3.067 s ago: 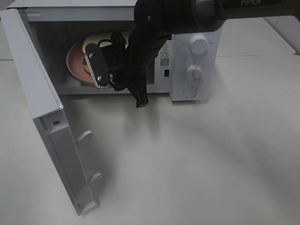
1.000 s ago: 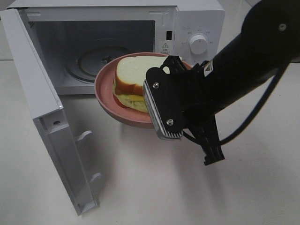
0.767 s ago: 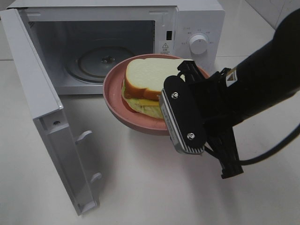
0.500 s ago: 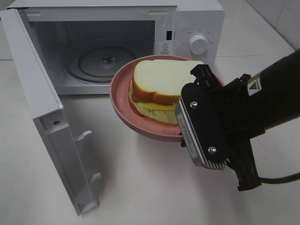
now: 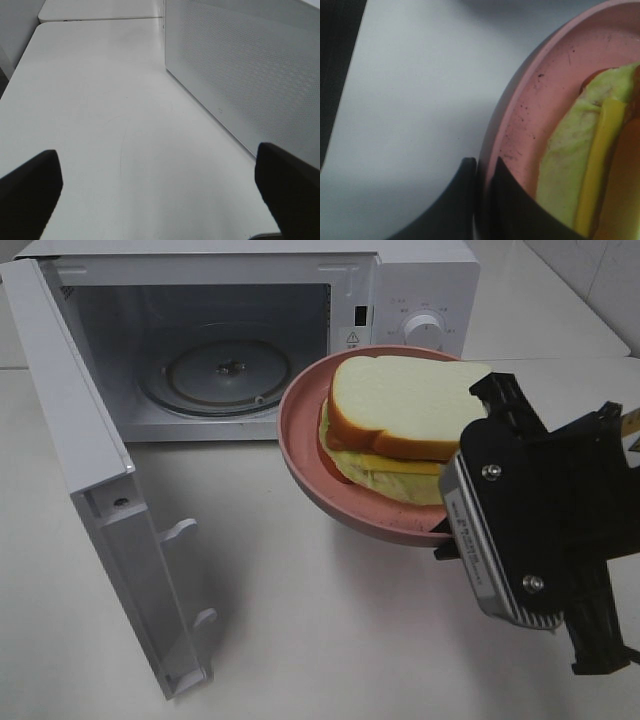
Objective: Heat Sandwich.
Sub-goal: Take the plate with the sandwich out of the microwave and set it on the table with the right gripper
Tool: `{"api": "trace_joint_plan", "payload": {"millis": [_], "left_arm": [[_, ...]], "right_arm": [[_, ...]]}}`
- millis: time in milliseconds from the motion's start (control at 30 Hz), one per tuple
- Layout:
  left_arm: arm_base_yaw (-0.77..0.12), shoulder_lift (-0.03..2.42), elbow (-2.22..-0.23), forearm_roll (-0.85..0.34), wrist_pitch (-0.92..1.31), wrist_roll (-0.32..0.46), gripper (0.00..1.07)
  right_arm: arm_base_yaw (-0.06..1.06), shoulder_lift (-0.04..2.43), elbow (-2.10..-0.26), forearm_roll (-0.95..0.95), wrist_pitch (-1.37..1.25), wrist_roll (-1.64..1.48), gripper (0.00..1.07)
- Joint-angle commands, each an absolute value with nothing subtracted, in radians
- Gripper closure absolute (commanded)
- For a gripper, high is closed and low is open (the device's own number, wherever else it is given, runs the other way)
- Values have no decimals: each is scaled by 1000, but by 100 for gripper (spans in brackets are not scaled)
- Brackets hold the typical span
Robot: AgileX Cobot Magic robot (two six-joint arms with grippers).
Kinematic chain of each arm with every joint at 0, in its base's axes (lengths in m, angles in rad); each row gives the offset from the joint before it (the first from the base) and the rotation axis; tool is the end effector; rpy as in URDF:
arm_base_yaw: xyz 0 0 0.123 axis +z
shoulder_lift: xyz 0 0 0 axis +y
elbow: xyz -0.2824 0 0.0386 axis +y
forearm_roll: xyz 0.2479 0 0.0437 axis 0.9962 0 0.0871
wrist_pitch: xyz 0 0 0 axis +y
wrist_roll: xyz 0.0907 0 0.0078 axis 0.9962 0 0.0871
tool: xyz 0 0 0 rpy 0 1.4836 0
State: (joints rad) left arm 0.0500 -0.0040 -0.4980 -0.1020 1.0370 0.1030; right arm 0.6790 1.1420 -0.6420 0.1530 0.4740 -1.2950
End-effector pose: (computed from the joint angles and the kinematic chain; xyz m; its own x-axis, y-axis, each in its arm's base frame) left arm -0.0041 -0.0082 0.2789 -0.4283 0.0294 -0.9031 0.0511 0.9987 0.0082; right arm 0.1624 0.1392 0.2452 0.3649 -0.8801 -0.3038 -0.8152 -0.1444 -0.5608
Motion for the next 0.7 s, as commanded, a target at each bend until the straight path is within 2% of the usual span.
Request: {"api": "trace_joint_plan", "payload": {"millis": [33,700], "left_arm": [[42,-26,-494,-105,1031,101,3],[42,-26,-494,-105,1031,101,3]], "right_arm": [[676,1105,-641,100,492,-1224,104],[676,1094,-641,-237,542,-515,104]]}}
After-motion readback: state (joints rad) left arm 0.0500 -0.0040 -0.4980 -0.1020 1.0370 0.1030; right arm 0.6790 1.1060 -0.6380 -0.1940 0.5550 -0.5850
